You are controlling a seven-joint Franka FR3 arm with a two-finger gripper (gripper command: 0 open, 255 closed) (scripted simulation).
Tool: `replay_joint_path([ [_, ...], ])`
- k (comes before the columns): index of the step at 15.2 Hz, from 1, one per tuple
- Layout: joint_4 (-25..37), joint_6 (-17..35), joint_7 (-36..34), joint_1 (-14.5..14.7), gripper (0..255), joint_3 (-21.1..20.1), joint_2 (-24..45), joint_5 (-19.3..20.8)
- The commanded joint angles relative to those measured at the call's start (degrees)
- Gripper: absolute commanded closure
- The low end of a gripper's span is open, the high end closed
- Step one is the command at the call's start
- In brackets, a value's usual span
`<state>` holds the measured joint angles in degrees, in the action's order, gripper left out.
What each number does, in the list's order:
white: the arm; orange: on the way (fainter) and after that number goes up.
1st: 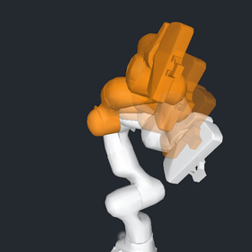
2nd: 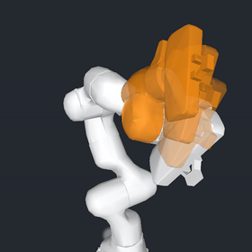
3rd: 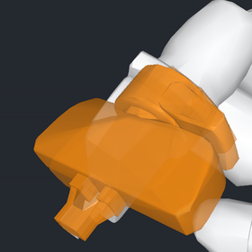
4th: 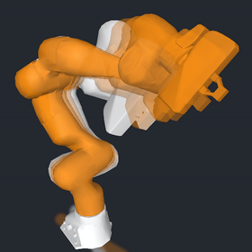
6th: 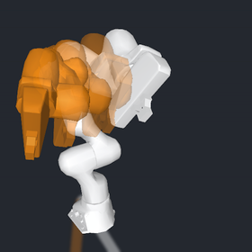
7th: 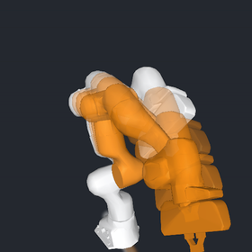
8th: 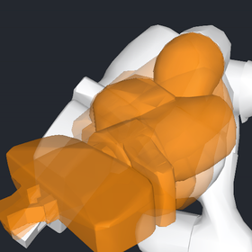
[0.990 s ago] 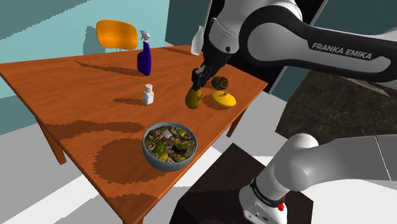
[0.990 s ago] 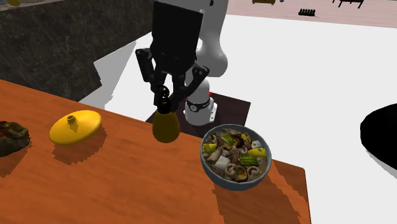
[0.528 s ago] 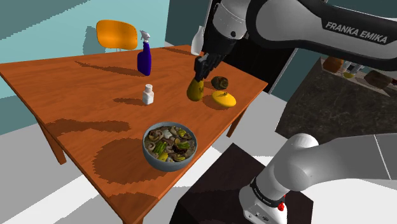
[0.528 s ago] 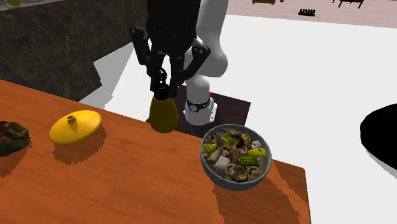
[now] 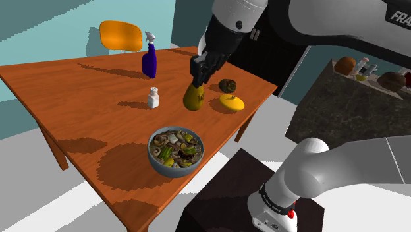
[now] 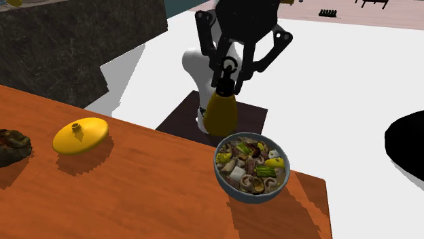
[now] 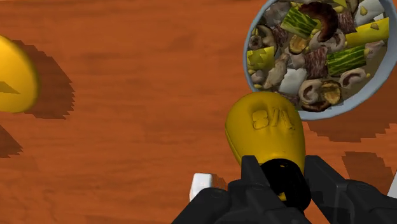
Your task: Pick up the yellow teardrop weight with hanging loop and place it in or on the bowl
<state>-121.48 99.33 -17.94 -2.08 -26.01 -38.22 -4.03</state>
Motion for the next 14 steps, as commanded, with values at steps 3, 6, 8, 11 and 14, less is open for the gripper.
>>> replay_joint_path([
  [3,4.49,-3.07,-5.43,0.47,255,-4.92,1.31,-1.11],
  [6,5.65,-3.48,-7.57,0.52,255,-7.02,1.97,-1.5],
  [8,3.74,-2.07,-7.67,0.77,255,-7.15,1.45,-1.78],
  [11,0.96,0.04,-7.83,1.15,255,-7.4,0.77,-2.18],
  [14,-1.72,2.16,-8.02,1.49,255,-7.71,0.2,-2.58],
])
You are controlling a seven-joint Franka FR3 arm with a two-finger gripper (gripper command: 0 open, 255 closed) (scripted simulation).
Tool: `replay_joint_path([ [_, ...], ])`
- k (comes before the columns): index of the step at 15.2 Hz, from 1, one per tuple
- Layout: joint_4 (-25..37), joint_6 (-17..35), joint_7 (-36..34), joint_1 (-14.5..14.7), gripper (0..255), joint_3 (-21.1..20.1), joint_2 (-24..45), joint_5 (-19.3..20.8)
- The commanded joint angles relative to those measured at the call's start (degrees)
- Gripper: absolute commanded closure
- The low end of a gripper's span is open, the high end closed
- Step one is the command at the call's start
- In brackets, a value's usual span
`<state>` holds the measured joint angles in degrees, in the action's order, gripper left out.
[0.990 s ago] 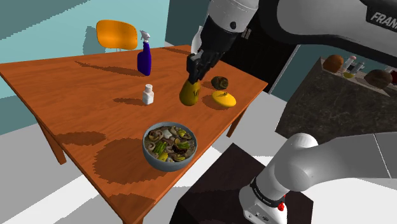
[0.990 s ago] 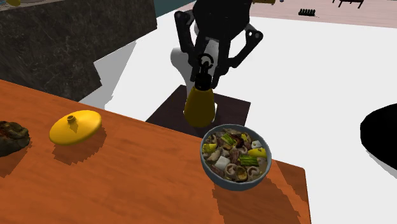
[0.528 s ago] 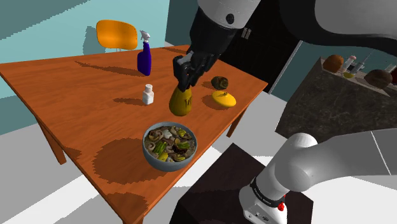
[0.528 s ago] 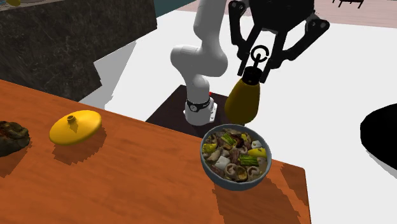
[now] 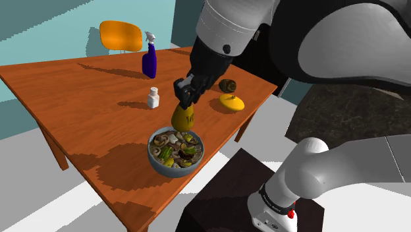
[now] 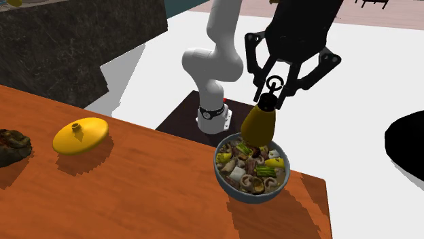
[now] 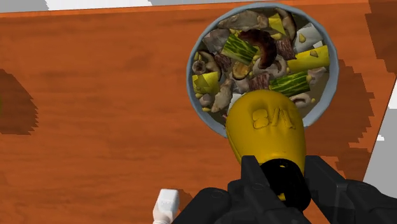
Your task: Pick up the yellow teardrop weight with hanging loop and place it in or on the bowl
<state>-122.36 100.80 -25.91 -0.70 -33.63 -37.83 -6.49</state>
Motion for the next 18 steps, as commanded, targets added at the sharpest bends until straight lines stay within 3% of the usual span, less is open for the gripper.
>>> replay_joint_path([
  [1,-1.7,1.39,-0.12,0.22,255,-0.2,-0.35,-0.24],
  [10,-9.6,8.32,-0.95,1.12,255,-1.69,-1.33,-1.44],
  [18,-9.6,8.32,-0.94,1.12,255,-1.69,-1.33,-1.44],
])
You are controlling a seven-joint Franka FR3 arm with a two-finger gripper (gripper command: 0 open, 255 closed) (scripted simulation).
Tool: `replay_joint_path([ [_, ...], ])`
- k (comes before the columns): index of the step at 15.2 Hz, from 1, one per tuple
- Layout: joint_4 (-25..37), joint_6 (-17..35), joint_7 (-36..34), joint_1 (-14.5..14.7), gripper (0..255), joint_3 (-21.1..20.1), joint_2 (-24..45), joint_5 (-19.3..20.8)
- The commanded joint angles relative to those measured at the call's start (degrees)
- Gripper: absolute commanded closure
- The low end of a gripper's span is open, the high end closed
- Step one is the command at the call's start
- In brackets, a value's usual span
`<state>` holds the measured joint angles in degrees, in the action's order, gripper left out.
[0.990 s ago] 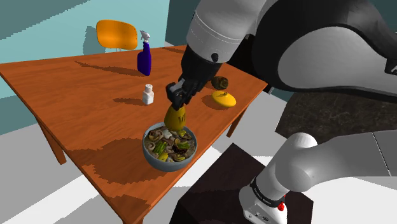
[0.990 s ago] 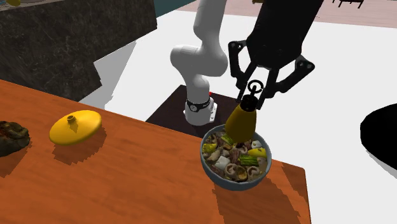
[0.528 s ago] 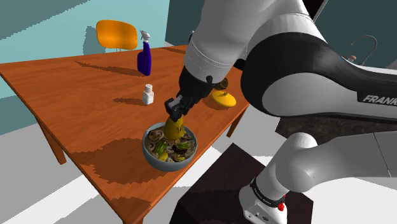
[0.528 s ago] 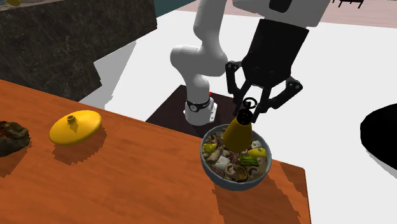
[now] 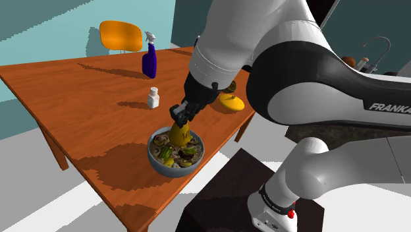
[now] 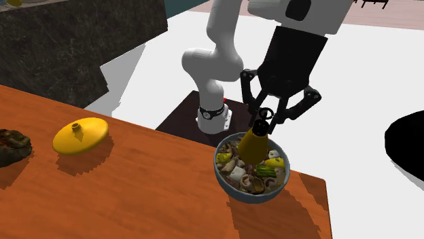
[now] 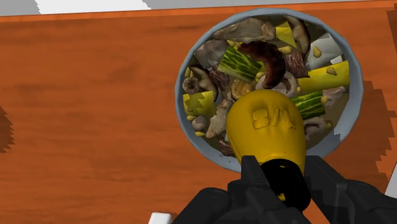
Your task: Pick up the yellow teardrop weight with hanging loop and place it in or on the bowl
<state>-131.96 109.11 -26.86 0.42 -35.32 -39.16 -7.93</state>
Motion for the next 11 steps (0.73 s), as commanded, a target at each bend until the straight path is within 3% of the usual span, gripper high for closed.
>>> replay_joint_path([
  [1,0.0,0.01,0.0,0.0,0,0.0,0.0,0.0],
  [6,0.0,0.01,0.0,0.0,0,0.0,-0.01,0.0],
  [11,6.78,-7.36,-0.08,0.13,0,1.06,-0.6,0.41],
])
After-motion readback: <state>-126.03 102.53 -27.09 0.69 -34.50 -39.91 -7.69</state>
